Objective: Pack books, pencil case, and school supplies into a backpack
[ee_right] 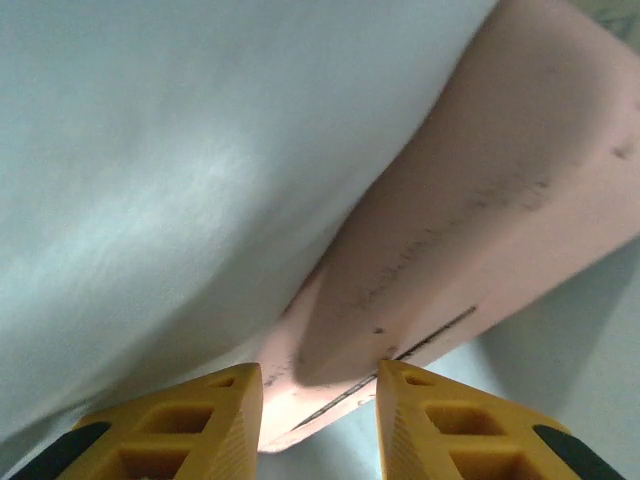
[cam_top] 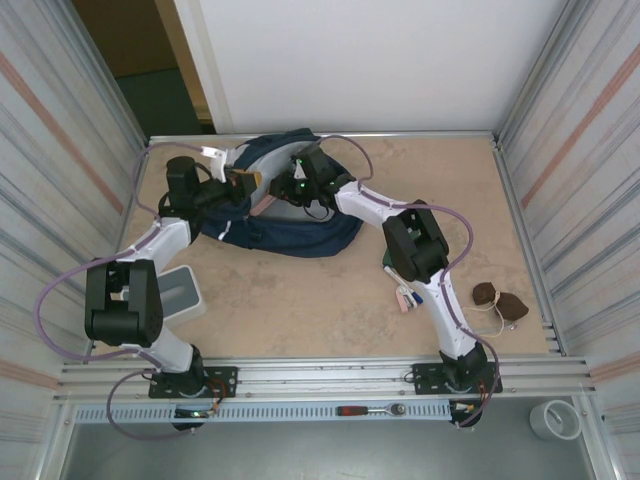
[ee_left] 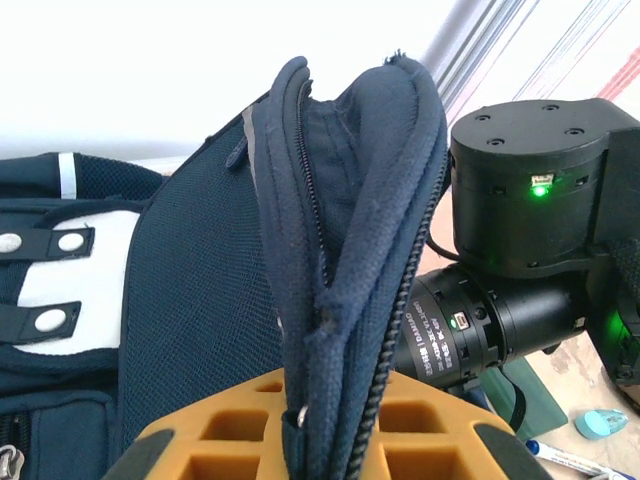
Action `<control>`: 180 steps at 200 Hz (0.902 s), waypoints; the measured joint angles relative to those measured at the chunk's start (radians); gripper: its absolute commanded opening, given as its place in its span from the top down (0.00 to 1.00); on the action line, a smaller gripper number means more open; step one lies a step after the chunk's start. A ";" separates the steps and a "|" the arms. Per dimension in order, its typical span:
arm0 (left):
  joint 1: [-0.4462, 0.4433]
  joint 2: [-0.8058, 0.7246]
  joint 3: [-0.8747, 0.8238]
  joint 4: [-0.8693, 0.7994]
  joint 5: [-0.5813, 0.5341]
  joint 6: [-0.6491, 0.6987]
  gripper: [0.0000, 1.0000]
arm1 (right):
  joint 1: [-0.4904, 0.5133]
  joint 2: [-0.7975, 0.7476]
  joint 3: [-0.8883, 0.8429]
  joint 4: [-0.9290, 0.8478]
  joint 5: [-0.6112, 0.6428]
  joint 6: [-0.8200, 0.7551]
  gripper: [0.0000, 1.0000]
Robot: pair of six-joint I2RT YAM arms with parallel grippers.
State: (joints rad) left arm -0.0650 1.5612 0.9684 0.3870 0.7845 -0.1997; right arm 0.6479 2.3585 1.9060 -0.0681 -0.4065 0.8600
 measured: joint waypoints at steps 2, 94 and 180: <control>0.000 0.000 0.000 0.000 0.000 0.000 0.88 | 0.000 0.000 0.000 0.000 -0.002 0.000 0.63; -0.002 0.000 0.000 -0.024 -0.016 0.006 0.88 | -0.134 -0.596 -0.587 -0.047 0.096 -0.193 0.17; -0.003 0.000 0.000 -0.026 -0.019 0.013 0.88 | -0.359 -0.821 -0.912 -0.331 0.560 -0.315 0.02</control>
State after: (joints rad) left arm -0.0677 1.5612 0.9688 0.3614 0.7658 -0.1871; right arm 0.2890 1.5375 0.9943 -0.3988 0.1535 0.5449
